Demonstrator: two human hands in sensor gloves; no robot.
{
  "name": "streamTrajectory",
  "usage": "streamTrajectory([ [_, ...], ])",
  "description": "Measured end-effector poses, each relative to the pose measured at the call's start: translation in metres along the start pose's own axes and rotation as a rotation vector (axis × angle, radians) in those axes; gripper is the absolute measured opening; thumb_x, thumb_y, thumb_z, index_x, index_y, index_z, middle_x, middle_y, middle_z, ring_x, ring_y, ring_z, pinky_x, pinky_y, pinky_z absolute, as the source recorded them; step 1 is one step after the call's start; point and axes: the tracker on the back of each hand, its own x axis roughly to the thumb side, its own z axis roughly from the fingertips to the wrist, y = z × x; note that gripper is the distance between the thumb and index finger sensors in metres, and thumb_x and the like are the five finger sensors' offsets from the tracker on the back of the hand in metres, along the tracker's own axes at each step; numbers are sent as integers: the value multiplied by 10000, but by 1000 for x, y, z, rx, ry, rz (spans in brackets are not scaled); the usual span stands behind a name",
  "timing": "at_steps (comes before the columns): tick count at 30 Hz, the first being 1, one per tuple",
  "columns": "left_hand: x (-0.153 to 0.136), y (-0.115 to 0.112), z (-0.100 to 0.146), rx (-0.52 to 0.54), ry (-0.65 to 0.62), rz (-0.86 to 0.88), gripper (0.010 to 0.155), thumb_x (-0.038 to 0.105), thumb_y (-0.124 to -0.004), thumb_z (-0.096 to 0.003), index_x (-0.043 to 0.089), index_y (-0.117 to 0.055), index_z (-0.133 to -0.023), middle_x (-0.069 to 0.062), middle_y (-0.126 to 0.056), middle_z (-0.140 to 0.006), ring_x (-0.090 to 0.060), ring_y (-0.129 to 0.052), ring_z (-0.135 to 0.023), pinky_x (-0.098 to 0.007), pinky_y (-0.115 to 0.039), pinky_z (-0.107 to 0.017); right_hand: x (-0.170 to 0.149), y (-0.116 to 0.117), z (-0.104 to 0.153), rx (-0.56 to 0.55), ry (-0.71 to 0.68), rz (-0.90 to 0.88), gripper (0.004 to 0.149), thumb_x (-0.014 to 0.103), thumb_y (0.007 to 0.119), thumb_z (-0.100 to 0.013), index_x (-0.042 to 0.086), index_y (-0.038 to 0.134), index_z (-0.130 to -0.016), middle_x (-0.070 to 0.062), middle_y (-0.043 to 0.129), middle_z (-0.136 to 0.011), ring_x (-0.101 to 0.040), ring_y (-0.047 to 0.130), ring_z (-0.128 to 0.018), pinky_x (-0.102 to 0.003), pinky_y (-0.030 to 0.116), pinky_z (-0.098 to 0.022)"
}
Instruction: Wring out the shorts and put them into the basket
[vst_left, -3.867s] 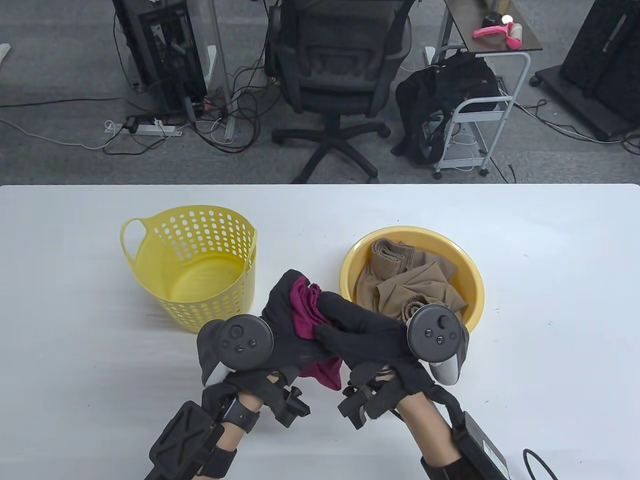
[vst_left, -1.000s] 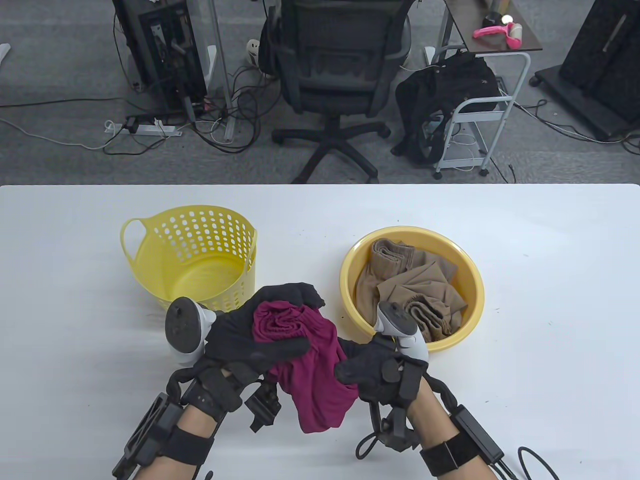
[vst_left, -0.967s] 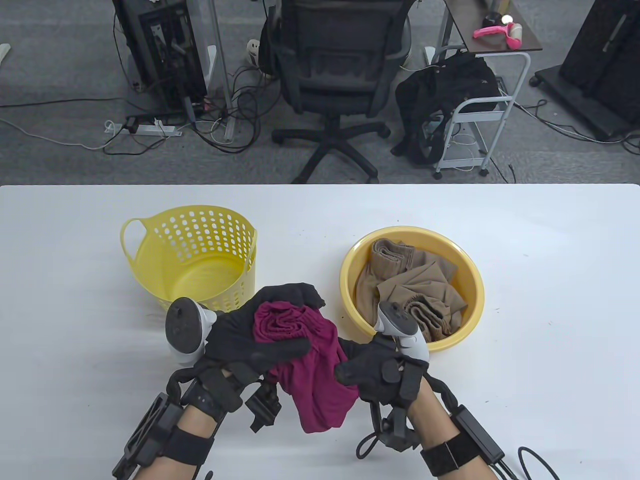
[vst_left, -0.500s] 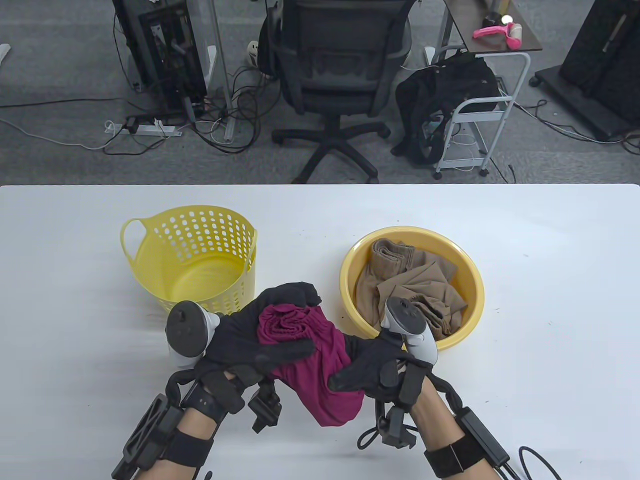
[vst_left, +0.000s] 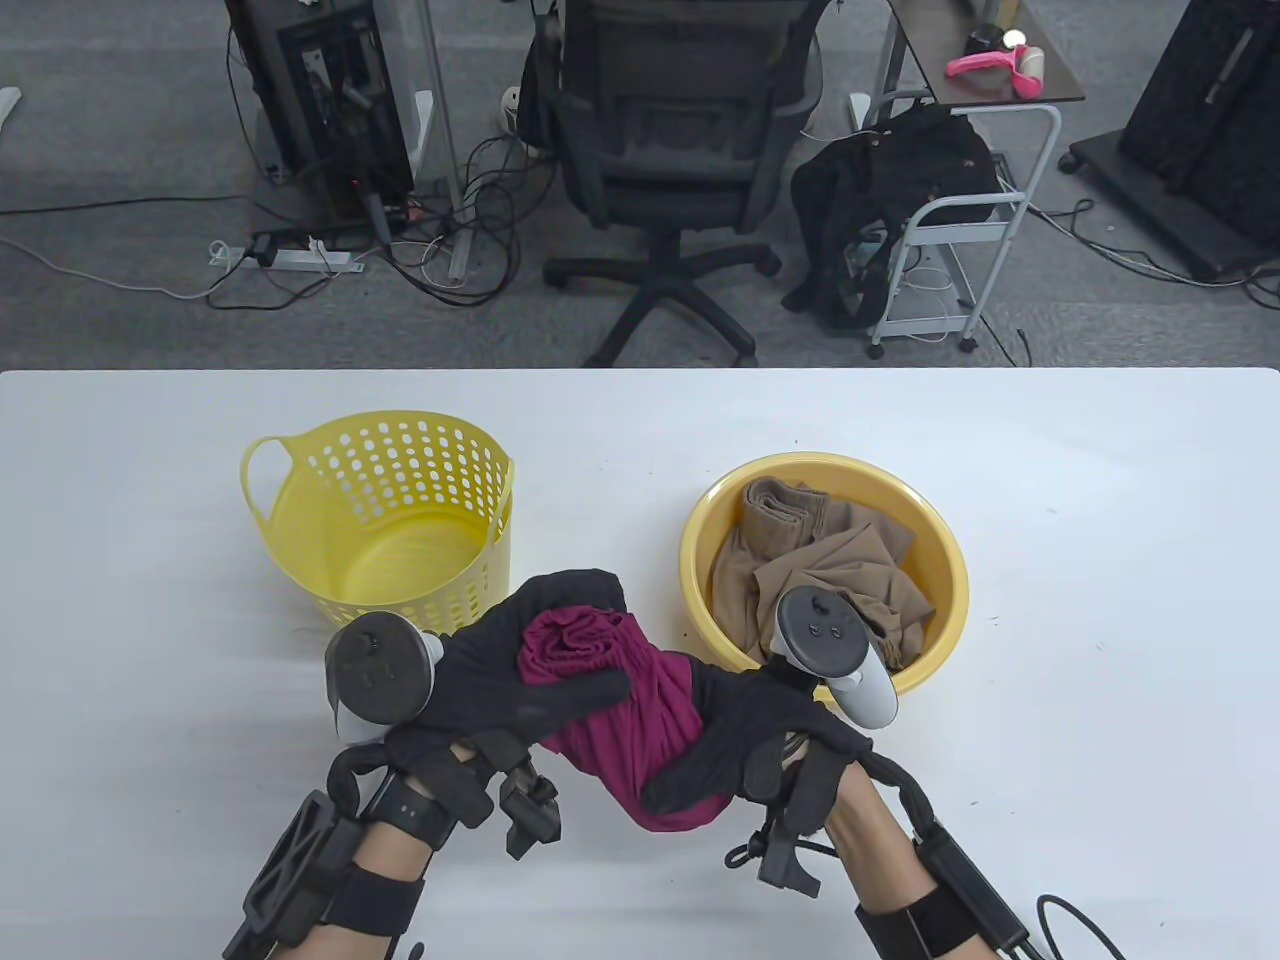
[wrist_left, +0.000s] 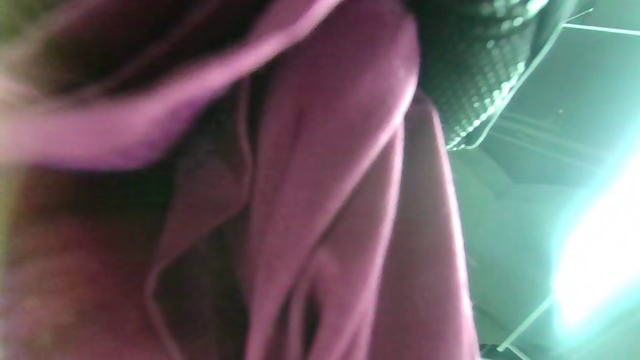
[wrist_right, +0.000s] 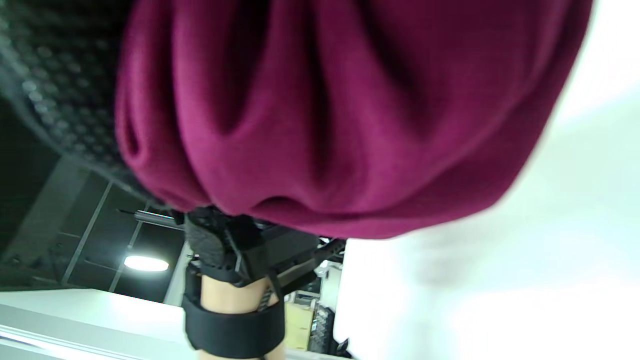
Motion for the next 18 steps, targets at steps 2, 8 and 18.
streamTrajectory([
  [2,0,0,0,6,13,-18,673,498,-973,-473,331,-597,-1005,-96,-763,-1068,-423,-846,-925,-696,-639,-664,4,0,1,-19,9,56,1019,481,1071,-329,16,469,-1007,-100,802,-781,-184,904,-451,-277,812,-322],
  [8,-2,-1,1,45,81,-84,652,508,-960,-497,315,-597,-1003,-124,-779,-1041,-410,-893,-863,-684,-675,-634,19,1,2,-95,41,275,1020,461,1075,-324,15,461,-1007,-101,794,-785,-185,895,-456,-285,807,-330],
  [18,-4,-4,3,83,194,-184,622,535,-934,-526,284,-615,-997,-161,-822,-960,-391,-973,-726,-618,-767,-551,38,7,3,-198,59,631,994,415,1089,-305,19,489,-992,-90,810,-758,-167,897,-431,-279,814,-311],
])
